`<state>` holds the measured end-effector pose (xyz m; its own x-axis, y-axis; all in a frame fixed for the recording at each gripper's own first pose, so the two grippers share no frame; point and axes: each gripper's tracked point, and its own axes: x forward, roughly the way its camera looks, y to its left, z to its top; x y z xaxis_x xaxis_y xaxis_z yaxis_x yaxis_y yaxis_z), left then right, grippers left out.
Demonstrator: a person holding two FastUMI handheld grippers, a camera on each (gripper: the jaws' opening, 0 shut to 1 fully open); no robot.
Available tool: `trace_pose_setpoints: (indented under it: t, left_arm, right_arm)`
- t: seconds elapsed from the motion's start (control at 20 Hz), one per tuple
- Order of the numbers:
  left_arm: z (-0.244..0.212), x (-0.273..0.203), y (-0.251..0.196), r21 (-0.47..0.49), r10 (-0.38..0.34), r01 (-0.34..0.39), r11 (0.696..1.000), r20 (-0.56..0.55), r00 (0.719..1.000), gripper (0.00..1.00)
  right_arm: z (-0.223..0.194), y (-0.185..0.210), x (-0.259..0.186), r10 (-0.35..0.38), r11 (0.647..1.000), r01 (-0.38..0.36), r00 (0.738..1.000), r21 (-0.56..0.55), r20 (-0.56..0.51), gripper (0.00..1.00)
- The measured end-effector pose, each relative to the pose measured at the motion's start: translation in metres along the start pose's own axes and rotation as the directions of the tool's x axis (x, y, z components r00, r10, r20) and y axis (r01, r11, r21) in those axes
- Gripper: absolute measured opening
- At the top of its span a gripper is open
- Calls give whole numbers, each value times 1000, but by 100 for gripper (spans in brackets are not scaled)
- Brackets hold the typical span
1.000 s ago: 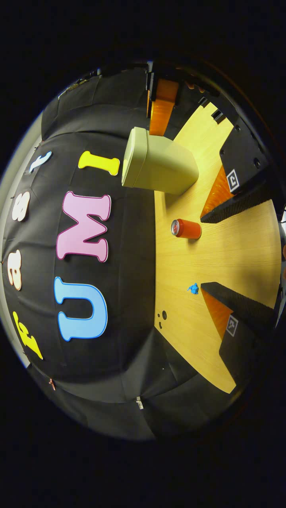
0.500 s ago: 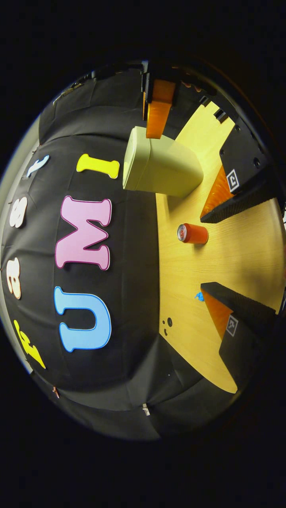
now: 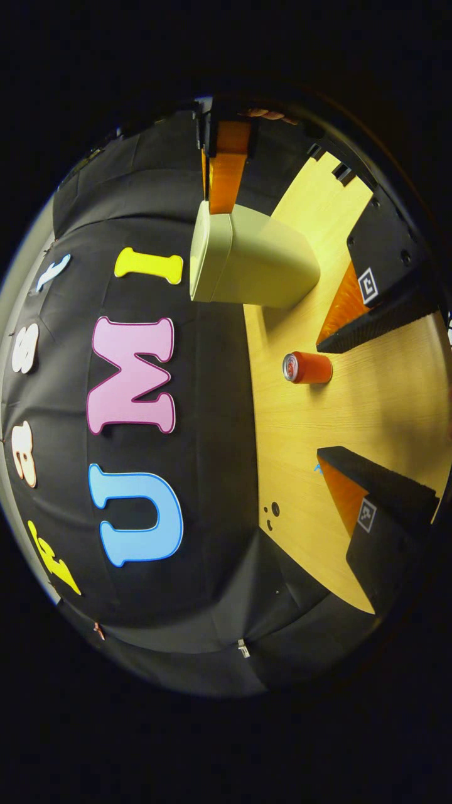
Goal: Press the lid of the desktop garbage bin to open it, pick up the crumpled paper on the desktop and throw it into the bin, then pick up the pop can on the desktop and drop it into the bin, and finally close the garbage bin lid.
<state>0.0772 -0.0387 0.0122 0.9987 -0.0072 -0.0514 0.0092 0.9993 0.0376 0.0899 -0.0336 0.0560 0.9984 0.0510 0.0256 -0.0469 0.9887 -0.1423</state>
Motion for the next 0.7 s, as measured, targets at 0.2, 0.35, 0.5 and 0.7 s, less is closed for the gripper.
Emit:
trace_pose_setpoints:
  t: [0.2,0.35,0.5,0.7]
  left_arm:
    - [1,3,1,12,4,-4,1000,-3,1000,95]
    - [1,7,3,7,8,-8,1000,-8,1000,95]
    - [-1,8,6,2,14,-14,1000,-17,1000,95]
    - [-3,11,10,-3,28,-28,1000,-24,999,95]
  right_arm:
    - [3,2,7,21,999,-20,1000,42,-16,12]
    - [7,13,11,100,993,-99,995,59,-23,6]
    - [11,-5,25,101,992,-97,993,79,-54,5]
    - [33,-58,45,15,991,-8,999,130,-49,5]
